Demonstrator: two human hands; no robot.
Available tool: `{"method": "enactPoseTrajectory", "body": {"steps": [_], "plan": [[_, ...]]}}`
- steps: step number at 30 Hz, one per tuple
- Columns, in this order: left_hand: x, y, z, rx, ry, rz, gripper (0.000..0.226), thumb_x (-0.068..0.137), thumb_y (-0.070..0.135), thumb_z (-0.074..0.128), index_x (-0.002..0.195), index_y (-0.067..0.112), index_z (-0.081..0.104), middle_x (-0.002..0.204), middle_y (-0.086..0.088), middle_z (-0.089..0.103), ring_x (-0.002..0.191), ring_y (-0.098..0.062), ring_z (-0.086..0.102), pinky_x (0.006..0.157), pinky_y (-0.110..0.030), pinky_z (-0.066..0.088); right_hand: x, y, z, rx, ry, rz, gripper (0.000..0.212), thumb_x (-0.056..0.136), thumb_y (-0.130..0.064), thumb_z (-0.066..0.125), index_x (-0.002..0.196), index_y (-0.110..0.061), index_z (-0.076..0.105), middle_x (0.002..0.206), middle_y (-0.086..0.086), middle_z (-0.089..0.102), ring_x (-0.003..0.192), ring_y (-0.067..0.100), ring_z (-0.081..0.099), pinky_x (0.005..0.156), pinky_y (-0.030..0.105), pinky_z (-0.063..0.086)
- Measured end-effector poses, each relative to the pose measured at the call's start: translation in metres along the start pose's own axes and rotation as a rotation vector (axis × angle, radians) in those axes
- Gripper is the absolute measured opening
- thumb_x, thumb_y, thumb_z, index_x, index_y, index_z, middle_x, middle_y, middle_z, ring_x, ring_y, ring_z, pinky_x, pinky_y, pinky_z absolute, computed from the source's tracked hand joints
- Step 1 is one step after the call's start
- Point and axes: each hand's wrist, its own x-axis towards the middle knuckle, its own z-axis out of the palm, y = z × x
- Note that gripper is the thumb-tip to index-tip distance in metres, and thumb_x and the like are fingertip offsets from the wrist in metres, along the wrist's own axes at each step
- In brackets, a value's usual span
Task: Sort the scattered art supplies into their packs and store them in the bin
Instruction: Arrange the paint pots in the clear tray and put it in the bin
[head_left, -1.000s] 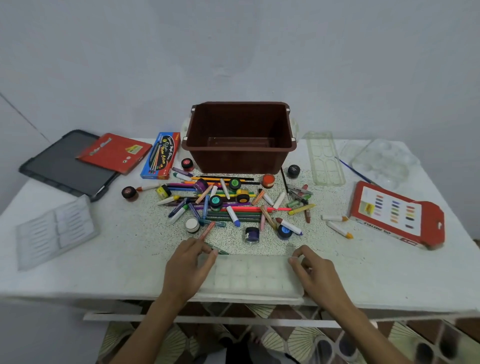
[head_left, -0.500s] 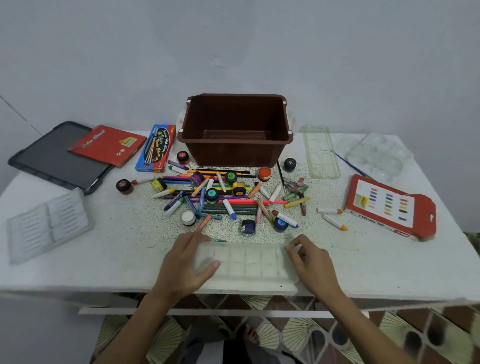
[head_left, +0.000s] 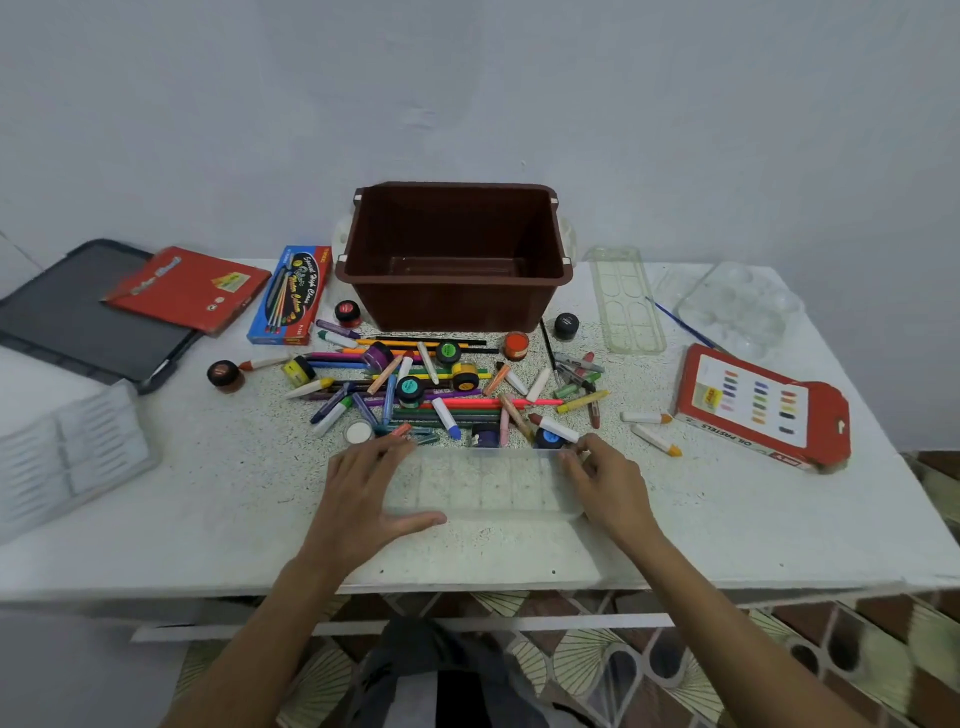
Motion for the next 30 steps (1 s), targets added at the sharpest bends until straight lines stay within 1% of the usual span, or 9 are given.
{"method": "enactPoseTrajectory", "body": {"steps": [2,5,7,9,13,18,22,25,30], "plan": [[0.001,-0.002,0.001,-0.009,-0.001,-0.001,0.090,0.074,0.085,0.049,0.131,0.016,0.056,0.131,-0.002,0.054,0.120,-0.018,0.048,0.104,-0.029,0.026,0.004,0.001,0.001,-0.005,-0.004,0.006,0.016,0.096,-0.032,0.058,0.086,-0.020,0.057,0.064,-0.001,0.057,0.056,0.014,0.049,0.050,0.029,0.031],[0.001,-0.003,0.001,-0.023,-0.005,-0.008,0.090,0.073,0.083,0.053,0.133,0.016,0.056,0.135,0.001,0.053,0.123,-0.019,0.048,0.105,-0.033,0.029,0.006,0.003,0.003,0.006,0.021,0.001,0.018,0.095,-0.033,0.059,0.084,-0.020,0.057,0.061,0.003,0.057,0.052,0.012,0.046,0.050,0.029,0.031],[0.001,-0.004,0.001,-0.034,-0.004,-0.016,0.090,0.073,0.083,0.054,0.134,0.016,0.056,0.136,0.002,0.052,0.124,-0.019,0.048,0.107,-0.033,0.028,0.006,0.004,0.004,0.018,0.014,-0.021,0.013,0.094,-0.033,0.060,0.086,-0.024,0.057,0.056,0.001,0.053,0.047,0.008,0.041,0.048,0.028,0.029],[0.001,-0.004,0.001,-0.034,0.002,-0.012,0.089,0.074,0.082,0.054,0.134,0.016,0.056,0.137,0.002,0.051,0.124,-0.019,0.048,0.107,-0.033,0.028,0.008,0.003,0.003,0.048,-0.005,-0.032,0.006,0.093,-0.033,0.061,0.094,-0.028,0.058,0.053,-0.004,0.049,0.046,0.006,0.040,0.047,0.026,0.030],[0.001,-0.003,0.000,-0.025,-0.029,-0.024,0.090,0.074,0.082,0.054,0.135,0.016,0.055,0.141,0.001,0.050,0.127,-0.019,0.047,0.108,-0.033,0.027,0.013,0.004,0.001,0.114,-0.009,-0.029,0.025,0.093,-0.033,0.063,0.117,-0.028,0.061,0.061,-0.003,0.058,0.055,0.010,0.051,0.055,0.028,0.039],[0.002,-0.002,-0.002,-0.019,-0.048,-0.029,0.089,0.075,0.081,0.054,0.136,0.017,0.054,0.145,0.003,0.047,0.129,-0.018,0.045,0.108,-0.029,0.024,0.018,-0.003,0.000,0.128,0.018,-0.062,0.033,0.094,-0.035,0.061,0.126,-0.027,0.063,0.067,-0.004,0.061,0.060,0.011,0.053,0.056,0.027,0.042],[0.002,-0.001,-0.002,-0.002,-0.056,-0.030,0.090,0.076,0.083,0.051,0.137,0.017,0.053,0.146,0.002,0.046,0.129,-0.018,0.043,0.107,-0.029,0.023,0.023,-0.007,0.000,0.089,-0.009,-0.038,0.032,0.095,-0.038,0.060,0.124,-0.026,0.065,0.064,-0.015,0.055,0.058,0.003,0.050,0.054,0.018,0.037],[0.001,-0.001,-0.001,0.004,-0.058,-0.032,0.091,0.075,0.083,0.050,0.137,0.017,0.052,0.146,0.003,0.046,0.130,-0.017,0.043,0.107,-0.030,0.025,0.026,-0.008,0.000,0.050,-0.039,-0.006,0.035,0.093,-0.044,0.060,0.120,-0.024,0.067,0.072,-0.014,0.061,0.064,0.004,0.056,0.056,0.021,0.041],[0.002,-0.001,0.001,0.014,-0.033,-0.005,0.089,0.076,0.081,0.052,0.135,0.015,0.055,0.146,0.000,0.047,0.127,-0.020,0.046,0.104,-0.033,0.030,0.028,-0.015,-0.003,-0.036,-0.029,0.041,0.039,0.087,-0.057,0.062,0.111,-0.027,0.069,0.073,-0.020,0.056,0.067,0.002,0.055,0.053,0.024,0.036]]}}
